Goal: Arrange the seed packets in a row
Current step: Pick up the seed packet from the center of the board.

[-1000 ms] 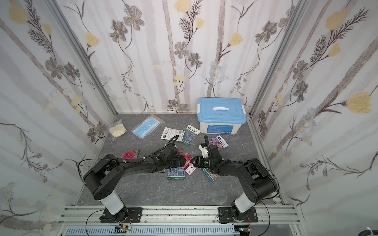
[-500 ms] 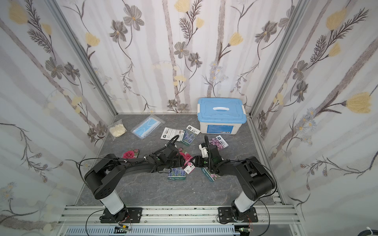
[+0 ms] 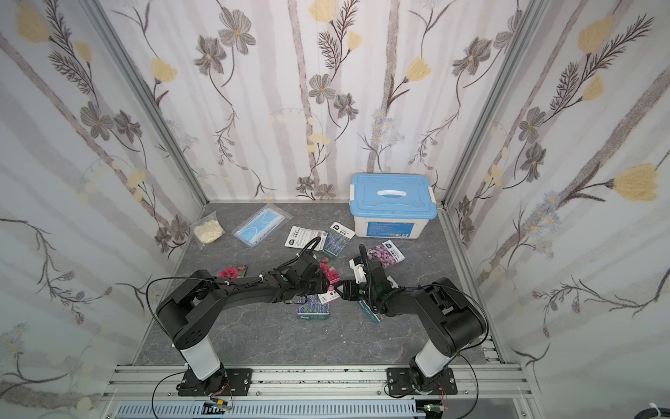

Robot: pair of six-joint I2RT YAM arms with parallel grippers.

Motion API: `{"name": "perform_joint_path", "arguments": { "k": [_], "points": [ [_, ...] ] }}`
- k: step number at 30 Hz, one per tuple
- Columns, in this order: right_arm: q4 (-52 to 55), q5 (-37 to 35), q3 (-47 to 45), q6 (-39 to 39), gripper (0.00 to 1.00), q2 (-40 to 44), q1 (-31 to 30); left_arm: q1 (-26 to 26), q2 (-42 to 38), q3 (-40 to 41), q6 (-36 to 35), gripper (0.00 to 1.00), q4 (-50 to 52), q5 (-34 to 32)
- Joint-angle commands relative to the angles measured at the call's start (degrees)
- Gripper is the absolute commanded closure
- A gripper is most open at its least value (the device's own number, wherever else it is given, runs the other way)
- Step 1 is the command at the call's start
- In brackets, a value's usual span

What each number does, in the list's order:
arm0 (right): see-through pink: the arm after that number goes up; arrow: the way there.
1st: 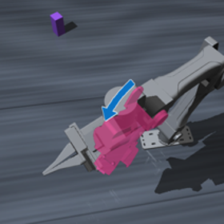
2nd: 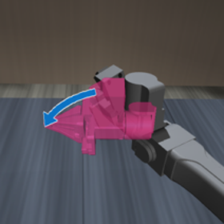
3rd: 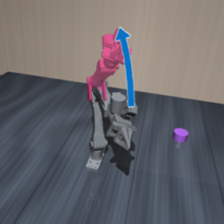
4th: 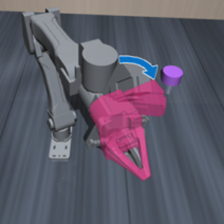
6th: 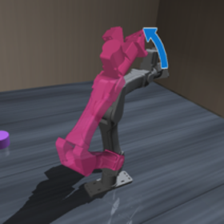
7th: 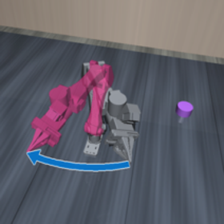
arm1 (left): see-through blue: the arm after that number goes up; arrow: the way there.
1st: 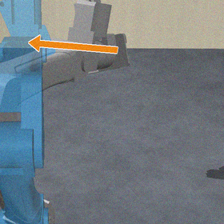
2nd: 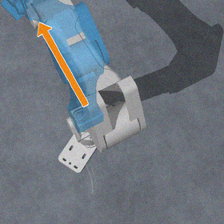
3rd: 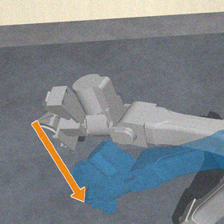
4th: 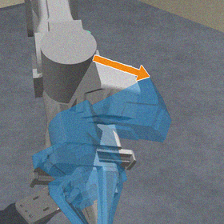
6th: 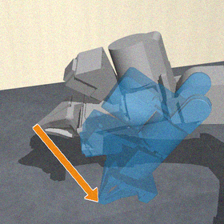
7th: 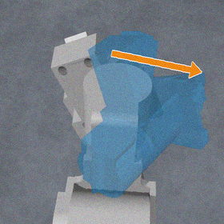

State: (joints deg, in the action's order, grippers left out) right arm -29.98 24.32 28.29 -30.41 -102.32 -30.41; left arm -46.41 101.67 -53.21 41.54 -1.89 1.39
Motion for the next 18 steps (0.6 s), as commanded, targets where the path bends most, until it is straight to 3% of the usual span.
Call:
{"name": "perform_joint_path", "arguments": {
  "k": [1, 10, 13, 18],
  "points": [
    [3.69, -0.24, -0.46, -1.22, 0.40, -0.38, -0.17, 0.07, 0.55, -0.78, -0.92, 0.48, -0.96, 0.28],
    [3.27, -0.21, -0.72, -1.56, 0.41, -0.45, -0.26, 0.01, 1.22, -1.96, -1.45, 0.81, -1.37, 0.81],
    [3.08, -0.57, -1.10, -1.63, 0.41, 0.70, -0.31, 0.01, 0.72, -2.89, -2.23, 1.00, -0.34, 0.83],
    [6.27, -2.81, -1.19, -1.23, 0.40, 7.75, -0.31, 0.08, -3.60, -4.24, -5.35, 1.00, 4.13, -0.45]
  ]
}}
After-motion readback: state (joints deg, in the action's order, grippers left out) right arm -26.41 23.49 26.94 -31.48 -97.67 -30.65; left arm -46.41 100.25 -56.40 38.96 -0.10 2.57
